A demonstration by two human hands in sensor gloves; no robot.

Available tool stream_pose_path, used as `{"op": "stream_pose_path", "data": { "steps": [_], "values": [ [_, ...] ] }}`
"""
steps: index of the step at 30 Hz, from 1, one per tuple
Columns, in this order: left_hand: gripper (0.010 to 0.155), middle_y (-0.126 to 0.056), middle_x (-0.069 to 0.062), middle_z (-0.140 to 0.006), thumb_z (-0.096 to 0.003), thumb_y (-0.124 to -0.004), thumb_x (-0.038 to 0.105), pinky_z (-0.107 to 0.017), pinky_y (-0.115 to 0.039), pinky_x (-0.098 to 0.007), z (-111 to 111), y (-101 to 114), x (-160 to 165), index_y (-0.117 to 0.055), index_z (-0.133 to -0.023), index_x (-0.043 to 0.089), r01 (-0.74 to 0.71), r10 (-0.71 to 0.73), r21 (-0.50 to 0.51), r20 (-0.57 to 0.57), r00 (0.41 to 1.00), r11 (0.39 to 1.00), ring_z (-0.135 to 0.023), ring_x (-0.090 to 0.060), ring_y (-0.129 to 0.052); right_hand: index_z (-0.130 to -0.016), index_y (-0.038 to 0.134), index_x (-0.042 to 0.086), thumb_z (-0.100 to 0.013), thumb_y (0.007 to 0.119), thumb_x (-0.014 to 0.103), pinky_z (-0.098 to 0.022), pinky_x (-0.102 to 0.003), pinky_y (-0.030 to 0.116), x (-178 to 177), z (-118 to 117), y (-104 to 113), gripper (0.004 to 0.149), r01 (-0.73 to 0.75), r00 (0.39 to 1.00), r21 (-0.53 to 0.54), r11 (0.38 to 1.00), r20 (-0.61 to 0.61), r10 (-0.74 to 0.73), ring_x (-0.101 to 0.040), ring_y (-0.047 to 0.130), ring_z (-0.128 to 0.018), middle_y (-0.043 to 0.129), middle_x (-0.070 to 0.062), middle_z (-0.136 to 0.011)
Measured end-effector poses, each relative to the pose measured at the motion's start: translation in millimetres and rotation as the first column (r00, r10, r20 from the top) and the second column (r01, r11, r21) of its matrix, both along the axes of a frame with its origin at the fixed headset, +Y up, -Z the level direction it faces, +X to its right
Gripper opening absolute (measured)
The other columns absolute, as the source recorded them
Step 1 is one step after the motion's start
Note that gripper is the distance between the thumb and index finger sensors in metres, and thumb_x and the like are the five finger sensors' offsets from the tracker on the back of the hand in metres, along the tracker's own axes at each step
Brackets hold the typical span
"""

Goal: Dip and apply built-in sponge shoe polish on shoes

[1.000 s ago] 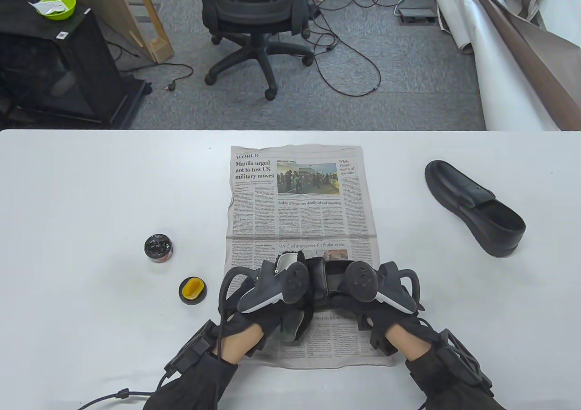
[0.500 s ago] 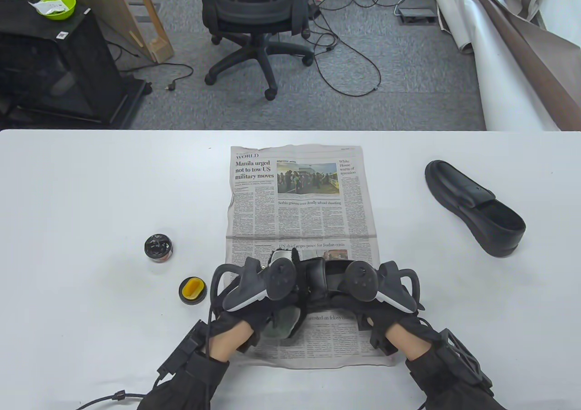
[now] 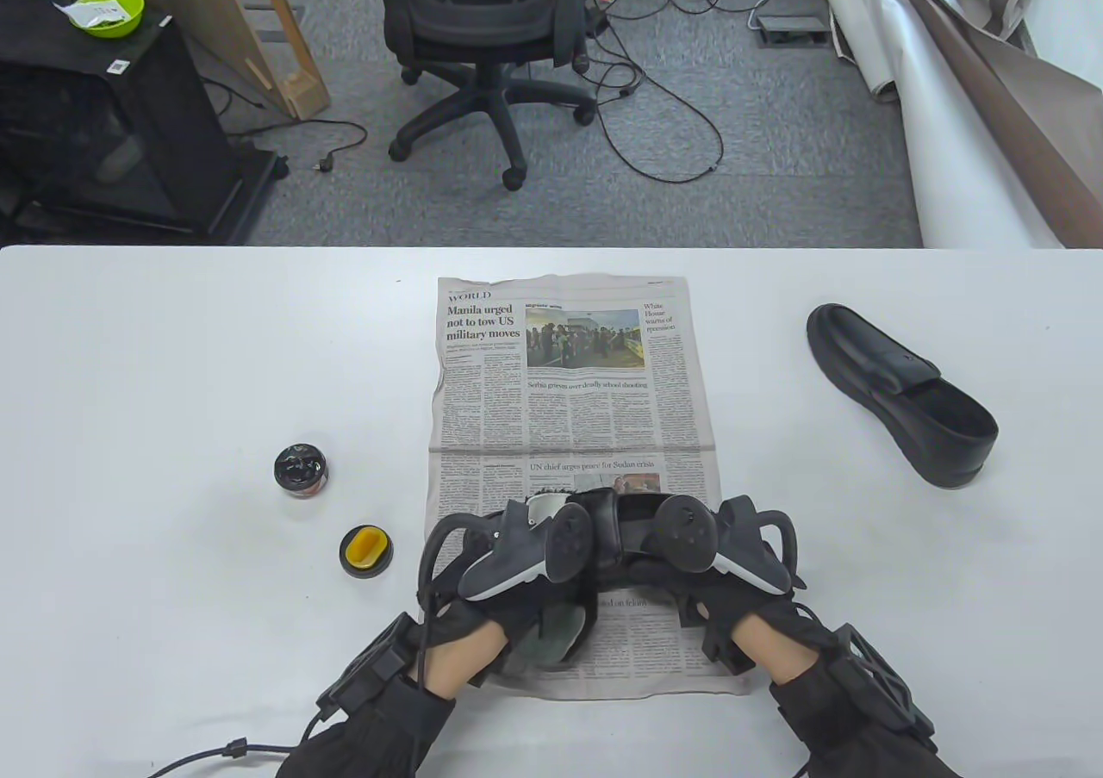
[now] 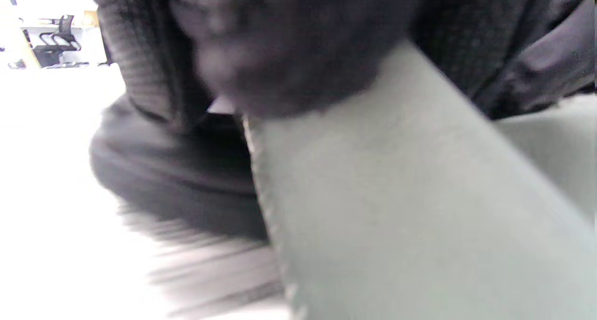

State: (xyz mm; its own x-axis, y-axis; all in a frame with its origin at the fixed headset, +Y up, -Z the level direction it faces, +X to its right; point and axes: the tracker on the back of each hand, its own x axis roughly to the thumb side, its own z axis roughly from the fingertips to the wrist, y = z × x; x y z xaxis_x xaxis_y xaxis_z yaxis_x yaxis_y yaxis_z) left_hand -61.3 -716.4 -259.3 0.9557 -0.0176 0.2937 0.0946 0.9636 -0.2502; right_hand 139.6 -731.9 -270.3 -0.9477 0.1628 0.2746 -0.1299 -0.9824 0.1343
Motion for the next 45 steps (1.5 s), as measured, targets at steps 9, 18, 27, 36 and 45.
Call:
{"op": "stream_pose_path", "data": {
  "steps": [9, 18, 27, 36, 45],
  "values": [
    [0.051, -0.106, 0.008, -0.046, -0.0347, -0.099, 0.047, -0.050, -0.091, -0.039, -14.7, 19.1, -43.5, -0.084, -0.078, 0.026, 0.123, -0.125, -0.030, -0.060, 0.990, 0.992, -0.011, -0.003, -0.101, -0.064, 0.099, 0.026, -0.031, 0.086, 0.055, -0.032, -0.033, 0.092, 0.0, -0.2, 0.1, 0.046, 0.002, 1.000, -0.003, 1.000, -0.003, -0.002, 0.000, 0.107, -0.010, 0.098, 0.002, -0.056],
    [0.050, -0.105, 0.007, -0.049, -0.0361, -0.097, 0.046, -0.052, -0.089, -0.042, -20.5, 70.0, -155.9, -0.084, -0.080, 0.027, 0.060, -0.009, 0.128, -0.364, 0.931, 0.990, -0.014, -0.006, -0.101, -0.064, 0.099, 0.026, -0.031, 0.086, 0.055, -0.032, -0.033, 0.092, -0.2, -0.1, -0.1, 0.046, 0.000, 1.000, 0.000, 1.000, -0.001, 0.000, 0.000, 0.107, -0.010, 0.098, 0.002, -0.056],
    [0.049, -0.104, 0.006, -0.056, -0.0372, -0.097, 0.047, -0.056, -0.087, -0.043, -29.1, 43.0, -237.8, -0.083, -0.081, 0.030, 0.185, -0.148, -0.004, -0.621, 0.769, 0.983, -0.022, -0.006, -0.103, -0.064, 0.099, 0.026, -0.031, 0.086, 0.055, -0.032, -0.033, 0.092, -0.3, 0.1, -0.3, 0.046, 0.000, 1.000, 0.001, 1.000, -0.001, 0.000, 0.000, 0.107, -0.010, 0.098, 0.002, -0.056],
    [0.048, -0.102, 0.007, -0.063, -0.0383, -0.096, 0.046, -0.060, -0.084, -0.045, -33.5, 14.4, -275.5, -0.082, -0.082, 0.032, 0.192, -0.175, -0.057, -0.716, 0.676, 0.980, -0.031, -0.008, -0.104, -0.064, 0.099, 0.026, -0.031, 0.086, 0.055, -0.032, -0.033, 0.092, -0.2, 0.0, -0.5, 0.046, 0.001, 1.000, 0.001, 1.000, -0.003, -0.001, -0.001, 0.107, -0.010, 0.098, 0.002, -0.056],
    [0.050, -0.100, 0.007, -0.069, -0.0391, -0.095, 0.046, -0.065, -0.080, -0.048, -37.5, -3.0, -287.5, -0.080, -0.084, 0.033, 0.214, -0.237, -0.126, -0.728, 0.643, 0.969, -0.040, -0.009, -0.104, -0.064, 0.099, 0.026, -0.031, 0.086, 0.055, -0.032, -0.033, 0.092, -0.2, 0.0, -0.7, 0.046, 0.002, 1.000, 0.004, 1.000, -0.005, -0.002, 0.000, 0.107, -0.010, 0.098, 0.002, -0.056]
  ]
}}
